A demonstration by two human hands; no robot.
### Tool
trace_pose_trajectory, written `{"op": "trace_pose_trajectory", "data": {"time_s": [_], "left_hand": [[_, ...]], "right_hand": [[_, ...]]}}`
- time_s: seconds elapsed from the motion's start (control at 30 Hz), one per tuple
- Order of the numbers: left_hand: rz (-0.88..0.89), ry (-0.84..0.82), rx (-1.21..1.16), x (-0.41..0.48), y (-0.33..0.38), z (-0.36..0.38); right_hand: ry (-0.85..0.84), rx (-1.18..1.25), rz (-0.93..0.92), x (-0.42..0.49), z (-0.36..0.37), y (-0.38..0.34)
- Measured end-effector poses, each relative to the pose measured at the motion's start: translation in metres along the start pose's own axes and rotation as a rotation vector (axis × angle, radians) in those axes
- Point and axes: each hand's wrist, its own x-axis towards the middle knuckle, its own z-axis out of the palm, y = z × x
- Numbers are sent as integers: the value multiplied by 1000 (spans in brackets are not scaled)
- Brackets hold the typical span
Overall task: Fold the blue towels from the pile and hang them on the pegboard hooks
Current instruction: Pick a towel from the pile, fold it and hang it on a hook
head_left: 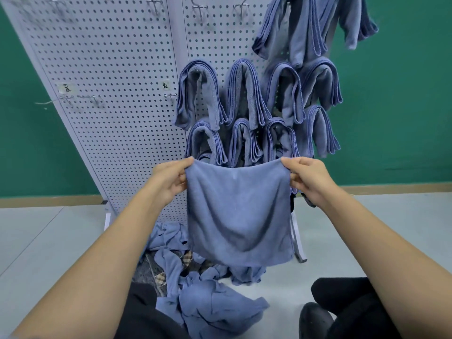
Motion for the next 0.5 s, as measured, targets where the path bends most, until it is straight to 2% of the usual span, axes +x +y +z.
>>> {"op": "trace_pose_trajectory", "data": {"time_s": [0.17,0.33,0.5], "left_hand": [[60,-152,96,-21,-10,43],[125,-158,173,-29,-20,63],[169,-147,96,-32,-19,66]], "right_hand": [[-122,-54,-27,-13,40,0],[-147,-182,-130,-26,62,3],[-197,-135,-157,-32,68,3]]}}
